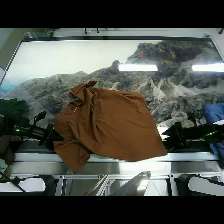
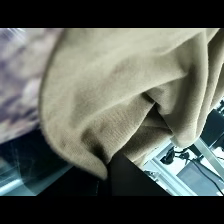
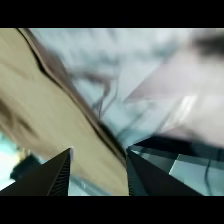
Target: Fold the shirts.
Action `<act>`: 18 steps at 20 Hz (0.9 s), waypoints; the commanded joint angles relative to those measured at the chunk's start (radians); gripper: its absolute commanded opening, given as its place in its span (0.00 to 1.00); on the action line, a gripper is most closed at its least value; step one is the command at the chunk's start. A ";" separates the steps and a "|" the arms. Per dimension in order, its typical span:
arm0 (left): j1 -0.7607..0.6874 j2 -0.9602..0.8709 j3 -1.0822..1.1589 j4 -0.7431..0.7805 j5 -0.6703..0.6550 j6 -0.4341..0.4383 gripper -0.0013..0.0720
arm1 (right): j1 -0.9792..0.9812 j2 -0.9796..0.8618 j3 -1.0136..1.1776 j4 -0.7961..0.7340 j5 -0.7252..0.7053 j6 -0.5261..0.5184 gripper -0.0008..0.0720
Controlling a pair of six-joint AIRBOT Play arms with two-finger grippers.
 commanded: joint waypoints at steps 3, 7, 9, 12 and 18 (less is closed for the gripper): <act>-0.001 0.001 0.001 -0.004 0.010 0.001 0.06 | 0.205 0.000 -0.027 -0.171 -0.066 0.042 0.65; -0.001 0.001 0.001 -0.005 0.011 0.001 0.06 | 0.324 0.000 -0.027 -0.061 -0.034 -0.034 0.50; -0.001 0.001 0.001 -0.007 0.024 0.001 0.06 | 0.325 0.001 -0.027 0.055 0.038 -0.124 0.31; -0.001 0.004 0.028 -0.063 0.105 0.001 0.06 | 0.309 0.077 -0.019 0.184 0.095 -0.218 0.03; -0.062 0.257 0.271 -0.609 0.406 0.102 0.06 | 0.179 0.486 0.147 0.825 0.146 -0.492 0.03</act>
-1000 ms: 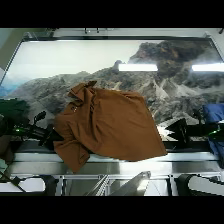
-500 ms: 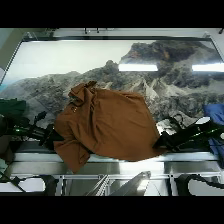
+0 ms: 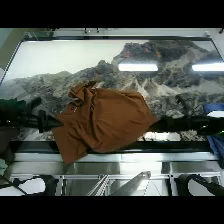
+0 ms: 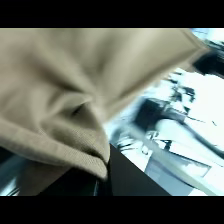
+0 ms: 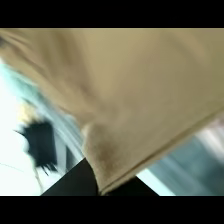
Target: Fold the shirts.
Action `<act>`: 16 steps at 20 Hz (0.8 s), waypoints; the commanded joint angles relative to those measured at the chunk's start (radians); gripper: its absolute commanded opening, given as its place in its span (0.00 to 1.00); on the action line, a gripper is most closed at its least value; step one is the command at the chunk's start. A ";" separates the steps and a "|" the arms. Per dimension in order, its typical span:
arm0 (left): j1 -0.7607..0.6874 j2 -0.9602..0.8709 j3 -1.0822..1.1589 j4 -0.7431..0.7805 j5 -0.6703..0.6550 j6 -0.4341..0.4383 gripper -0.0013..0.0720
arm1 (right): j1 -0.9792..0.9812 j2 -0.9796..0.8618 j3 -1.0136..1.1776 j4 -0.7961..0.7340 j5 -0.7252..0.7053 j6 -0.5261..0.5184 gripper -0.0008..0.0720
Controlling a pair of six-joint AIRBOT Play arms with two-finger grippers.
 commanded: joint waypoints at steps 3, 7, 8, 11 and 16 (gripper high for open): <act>-0.053 0.302 0.412 -0.432 0.126 0.021 0.06 | -0.229 0.415 0.287 0.532 -0.066 -0.185 0.03; 0.021 0.436 0.914 -0.431 -0.005 -0.029 0.06 | -0.449 0.585 0.552 0.533 -0.228 -0.183 0.03; 0.072 0.453 1.020 -0.431 -0.041 -0.027 0.06 | -0.492 0.602 0.607 0.531 -0.251 -0.184 0.03; 0.264 0.447 1.253 -0.432 -0.089 -0.090 0.06 | -0.547 0.592 0.724 0.527 -0.261 -0.183 0.03; 0.170 0.342 1.130 -0.391 -0.085 -0.162 0.06 | -0.546 0.509 0.740 0.389 -0.249 -0.125 0.03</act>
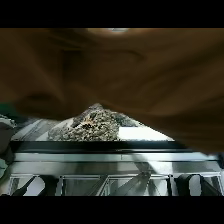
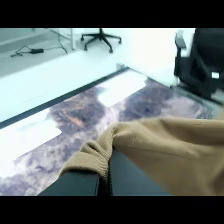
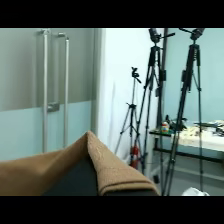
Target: Fold the shirts.
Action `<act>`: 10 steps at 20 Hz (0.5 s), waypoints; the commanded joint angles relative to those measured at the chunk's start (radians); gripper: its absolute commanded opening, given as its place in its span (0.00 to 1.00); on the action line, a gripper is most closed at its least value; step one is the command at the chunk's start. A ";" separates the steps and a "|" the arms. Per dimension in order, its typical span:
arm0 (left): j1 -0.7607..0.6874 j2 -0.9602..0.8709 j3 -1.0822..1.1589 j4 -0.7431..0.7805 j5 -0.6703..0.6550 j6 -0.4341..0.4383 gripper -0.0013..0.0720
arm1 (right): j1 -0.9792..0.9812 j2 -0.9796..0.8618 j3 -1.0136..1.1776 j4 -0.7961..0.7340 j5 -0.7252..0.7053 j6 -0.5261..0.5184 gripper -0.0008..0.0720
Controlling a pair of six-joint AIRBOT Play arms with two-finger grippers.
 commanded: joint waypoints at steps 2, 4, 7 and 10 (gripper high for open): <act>-0.145 -0.136 -0.119 0.110 0.005 -0.039 0.06 | 0.003 -0.127 0.014 -0.201 0.070 0.127 0.03; -0.255 -0.230 -0.182 0.178 0.005 -0.028 0.06 | 0.087 -0.242 -0.053 -0.233 0.159 0.140 0.03; -0.409 -0.405 -0.213 0.341 -0.050 -0.017 0.06 | 0.248 -0.401 -0.248 -0.238 0.124 0.104 0.03; -0.488 -0.616 -0.152 0.409 -0.095 -0.016 0.06 | 0.336 -0.594 -0.362 -0.241 -0.054 0.013 0.03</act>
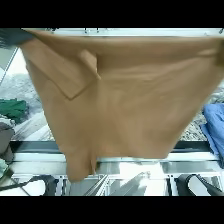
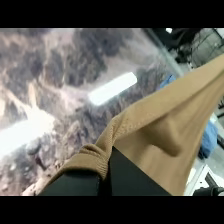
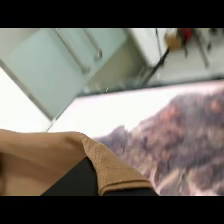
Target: Fold the shirts.
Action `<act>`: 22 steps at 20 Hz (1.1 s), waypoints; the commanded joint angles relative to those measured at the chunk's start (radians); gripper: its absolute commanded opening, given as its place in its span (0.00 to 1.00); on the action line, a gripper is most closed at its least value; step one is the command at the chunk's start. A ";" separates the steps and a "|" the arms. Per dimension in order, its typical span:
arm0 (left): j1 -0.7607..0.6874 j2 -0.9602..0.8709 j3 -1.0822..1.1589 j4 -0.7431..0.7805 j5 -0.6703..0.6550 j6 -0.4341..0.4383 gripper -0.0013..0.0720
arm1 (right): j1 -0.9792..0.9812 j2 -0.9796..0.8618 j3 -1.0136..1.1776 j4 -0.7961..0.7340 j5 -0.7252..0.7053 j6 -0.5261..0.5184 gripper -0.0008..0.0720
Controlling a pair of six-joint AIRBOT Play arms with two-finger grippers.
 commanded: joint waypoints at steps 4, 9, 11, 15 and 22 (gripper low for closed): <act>-0.113 -0.461 0.177 0.105 -0.028 -0.009 0.06 | 0.100 -0.455 -0.101 0.113 -0.131 -0.200 0.03; -0.071 -0.647 0.207 0.124 -0.082 -0.046 0.06 | 0.101 -0.693 -0.023 0.168 -0.113 -0.238 0.03; -0.046 -0.682 0.182 0.124 -0.074 -0.048 0.06 | 0.101 -0.731 0.004 0.163 -0.089 -0.211 0.03; -0.035 -0.727 0.179 0.126 -0.001 -0.061 0.06 | 0.101 -0.747 0.006 -0.058 -0.050 -0.071 0.03; -0.035 -0.742 0.179 0.293 0.073 -0.185 0.06 | 0.101 -0.775 0.006 -0.286 -0.045 0.052 0.03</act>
